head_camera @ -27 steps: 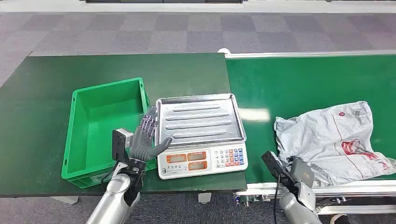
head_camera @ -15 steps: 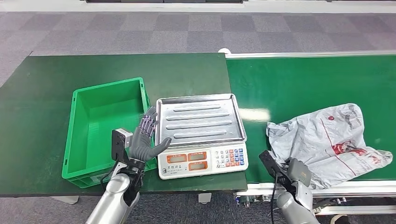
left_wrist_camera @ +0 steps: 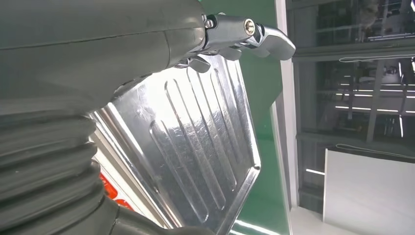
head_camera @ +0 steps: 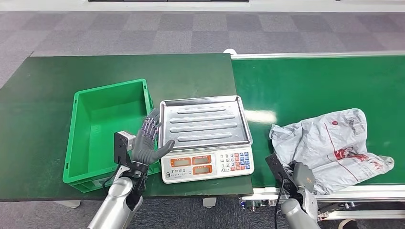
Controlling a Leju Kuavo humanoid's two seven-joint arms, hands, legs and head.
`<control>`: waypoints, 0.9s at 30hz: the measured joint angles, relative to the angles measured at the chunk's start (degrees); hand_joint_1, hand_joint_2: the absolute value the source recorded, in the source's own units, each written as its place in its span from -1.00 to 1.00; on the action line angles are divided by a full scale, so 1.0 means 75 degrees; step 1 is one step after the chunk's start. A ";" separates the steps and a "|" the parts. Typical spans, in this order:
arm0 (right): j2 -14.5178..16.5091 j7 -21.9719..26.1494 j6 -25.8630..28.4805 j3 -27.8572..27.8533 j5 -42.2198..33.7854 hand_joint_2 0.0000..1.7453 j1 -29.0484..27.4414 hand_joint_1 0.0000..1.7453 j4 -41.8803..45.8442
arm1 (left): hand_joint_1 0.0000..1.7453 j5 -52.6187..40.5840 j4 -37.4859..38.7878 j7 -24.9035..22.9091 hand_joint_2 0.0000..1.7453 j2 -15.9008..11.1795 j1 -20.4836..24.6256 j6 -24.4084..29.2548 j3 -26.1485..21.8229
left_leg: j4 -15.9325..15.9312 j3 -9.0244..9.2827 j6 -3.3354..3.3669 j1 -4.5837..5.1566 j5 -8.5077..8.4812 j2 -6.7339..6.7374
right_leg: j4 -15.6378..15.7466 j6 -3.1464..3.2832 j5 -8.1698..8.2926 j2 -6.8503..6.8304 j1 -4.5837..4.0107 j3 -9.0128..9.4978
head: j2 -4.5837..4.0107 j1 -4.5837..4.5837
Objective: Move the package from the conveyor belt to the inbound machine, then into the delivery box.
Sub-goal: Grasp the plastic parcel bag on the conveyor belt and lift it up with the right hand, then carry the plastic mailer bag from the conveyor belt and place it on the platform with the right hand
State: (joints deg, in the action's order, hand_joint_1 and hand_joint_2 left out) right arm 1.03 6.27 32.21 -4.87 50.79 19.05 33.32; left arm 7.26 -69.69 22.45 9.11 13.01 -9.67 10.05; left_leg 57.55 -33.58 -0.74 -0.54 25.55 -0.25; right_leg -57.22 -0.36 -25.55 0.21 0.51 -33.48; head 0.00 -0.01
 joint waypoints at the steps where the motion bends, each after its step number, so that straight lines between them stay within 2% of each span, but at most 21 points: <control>1: 0.0010 0.0149 0.0070 0.0000 -0.0181 1.00 -0.0042 1.00 0.0166 | -1.00 -0.0001 0.0002 0.0001 1.00 0.0001 0.0006 0.0000 0.0000 | 0.0000 -0.0007 0.0000 0.0000 0.0000 0.0000 | -0.0001 0.0000 0.0000 0.0000 0.0000 -0.0007 | 0.0000 0.0001; 4: 0.0031 0.0524 0.0237 0.0009 -0.0591 1.00 -0.0087 1.00 0.0937 | -1.00 -0.0008 0.0038 0.0025 1.00 0.0007 0.0064 -0.0007 0.0000 | 0.0000 -0.0028 -0.0003 0.0000 -0.0004 0.0000 | -0.0006 0.0001 0.0001 0.0001 0.0005 -0.0029 | 0.0000 0.0001; 10: -0.0006 0.0197 -0.0011 0.0194 -0.0498 1.00 0.0514 1.00 0.2319 | -1.00 -0.0026 0.0091 0.0063 1.00 0.0047 0.0164 -0.0001 0.0000 | 0.0000 -0.0036 -0.0001 0.0000 -0.0009 0.0005 | -0.0007 -0.0001 0.0006 0.0008 0.0015 -0.0045 | 0.0000 0.0001; 16: -0.0008 0.0312 0.0089 0.0438 -0.0609 1.00 0.1142 1.00 0.2531 | -1.00 -0.0140 0.0088 0.0044 1.00 0.0102 0.0240 0.0073 0.0001 | 0.0001 -0.0038 0.0000 0.0000 -0.0012 -0.0002 | -0.0008 -0.0002 0.0007 0.0004 0.0015 -0.0042 | 0.0000 0.0000; 22: 0.0053 0.0243 0.0071 0.0645 -0.0612 1.00 0.1252 1.00 0.2750 | -1.00 -0.0163 0.0087 0.0028 1.00 0.0109 0.0256 0.0111 0.0000 | 0.0001 -0.0048 0.0000 0.0000 -0.0011 -0.0003 | -0.0009 -0.0002 0.0007 0.0003 0.0015 -0.0051 | 0.0000 0.0001; 27: 0.0176 0.0198 -0.0246 0.0925 -0.0504 1.00 0.1414 1.00 0.2881 | -1.00 -0.0249 0.0111 0.0023 1.00 0.0145 0.0376 0.0138 0.0000 | 0.0001 -0.0053 -0.0001 0.0000 -0.0012 -0.0003 | -0.0011 -0.0002 0.0007 0.0003 0.0014 -0.0052 | 0.0000 -0.0001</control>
State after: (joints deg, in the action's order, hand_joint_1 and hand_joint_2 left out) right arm 2.36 7.76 30.37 2.07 47.01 29.65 54.93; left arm 5.39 -68.85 22.62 10.20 15.83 -8.63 10.05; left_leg 57.56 -33.98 -0.75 -0.55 25.46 -0.27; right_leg -57.30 -0.37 -25.50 0.23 0.62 -33.87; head 0.00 -0.01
